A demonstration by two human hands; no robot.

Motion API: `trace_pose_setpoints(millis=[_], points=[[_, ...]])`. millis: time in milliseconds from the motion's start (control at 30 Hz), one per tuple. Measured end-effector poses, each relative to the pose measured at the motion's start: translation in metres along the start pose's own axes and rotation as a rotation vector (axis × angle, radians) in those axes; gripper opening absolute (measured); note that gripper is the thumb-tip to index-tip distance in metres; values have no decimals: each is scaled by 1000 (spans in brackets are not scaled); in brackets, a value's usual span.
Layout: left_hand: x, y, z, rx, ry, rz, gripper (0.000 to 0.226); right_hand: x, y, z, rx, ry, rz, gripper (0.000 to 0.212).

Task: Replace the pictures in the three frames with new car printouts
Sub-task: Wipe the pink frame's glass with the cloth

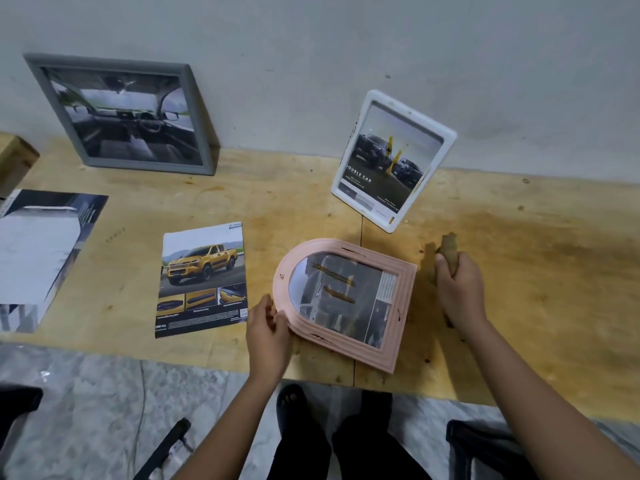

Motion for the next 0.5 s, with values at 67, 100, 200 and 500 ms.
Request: trace_pose_setpoints(millis=[67,100,200,500], points=[[-3,13,-1,55,52,-7,31,14,-1,22,6,-104,-20,22],[-6,18,0,93,70,1,25,19,-3,33,17,-193,-25,26],[-11,26,4,200,127,-12,35,27,-13,55,99,-326,61,34],[17,12,14,255,94,-20,15,-16,-9,25,36,496,536,49]])
Point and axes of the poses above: each hand's wrist, its own y-axis towards the middle knuckle, its own z-axis out of the palm, x = y × z, the point moved 8 cm from there along y, towards the middle knuckle, and after that the axes turned 1 degree about x, right-handed, at the moved point
